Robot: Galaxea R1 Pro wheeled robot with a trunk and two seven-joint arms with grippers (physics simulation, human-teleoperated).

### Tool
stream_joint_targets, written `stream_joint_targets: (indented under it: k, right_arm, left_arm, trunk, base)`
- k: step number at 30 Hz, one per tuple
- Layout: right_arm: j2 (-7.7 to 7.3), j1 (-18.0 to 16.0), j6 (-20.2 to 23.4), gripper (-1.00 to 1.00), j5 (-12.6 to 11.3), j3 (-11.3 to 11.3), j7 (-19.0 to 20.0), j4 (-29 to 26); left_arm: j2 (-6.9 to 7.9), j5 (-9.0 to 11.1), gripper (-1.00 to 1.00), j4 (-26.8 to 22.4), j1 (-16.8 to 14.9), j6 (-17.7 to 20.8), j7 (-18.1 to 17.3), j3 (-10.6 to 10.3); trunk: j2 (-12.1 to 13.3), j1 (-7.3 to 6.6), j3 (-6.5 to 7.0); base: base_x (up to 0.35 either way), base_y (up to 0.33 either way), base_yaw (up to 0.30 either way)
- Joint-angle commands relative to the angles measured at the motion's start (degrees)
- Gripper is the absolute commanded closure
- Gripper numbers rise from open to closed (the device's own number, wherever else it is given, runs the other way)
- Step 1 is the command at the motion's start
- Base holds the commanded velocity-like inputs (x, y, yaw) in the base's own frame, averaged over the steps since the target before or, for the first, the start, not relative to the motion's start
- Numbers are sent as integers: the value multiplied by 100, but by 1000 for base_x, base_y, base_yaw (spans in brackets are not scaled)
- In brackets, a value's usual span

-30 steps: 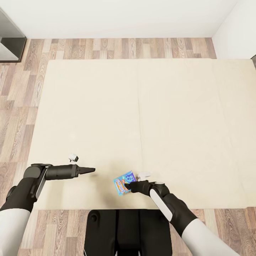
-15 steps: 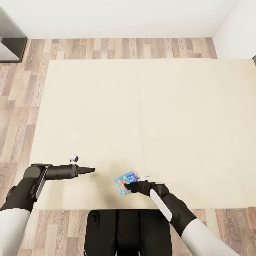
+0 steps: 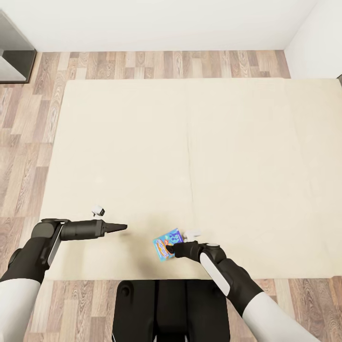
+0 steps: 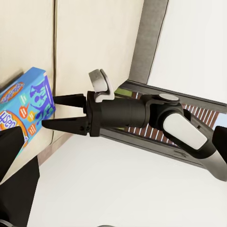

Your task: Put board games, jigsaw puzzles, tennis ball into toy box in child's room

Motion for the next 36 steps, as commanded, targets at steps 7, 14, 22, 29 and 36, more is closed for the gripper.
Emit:
stream_joint_targets:
  k: [7,14,22,29,36]
  right_arm:
    - [1,-2,23,-100,-5,5,3,3]
    - [5,-2,23,-100,-5,0,3,11]
    - [10,-2,23,-100,-5,-3,3,19]
    - [11,-2,23,-100,-5,1,3,22]
    - [18,-2,23,-100,-5,4,3,22]
  left_arm:
    - [1,-21,-100,-3,-1,60,-30,2]
    - [1,-21,-100,-3,-1,60,-30,2]
    - [1,-21,-100,-3,-1,60,-30,-4]
    - [1,-21,-100,-3,-1,60,-30,-6]
    - [1,-21,-100,-3,-1,60,-30,-5]
  trunk:
    - [-9,3,-6]
    - [-9,3,-6]
    - [-9,3,-6]
    - [-9,3,-6]
    - [-9,3,-6]
  base:
    - [-28,41,0]
    - [-3,42,0]
    - [0,68,0]
    - [0,4,0]
    - [0,64,0]
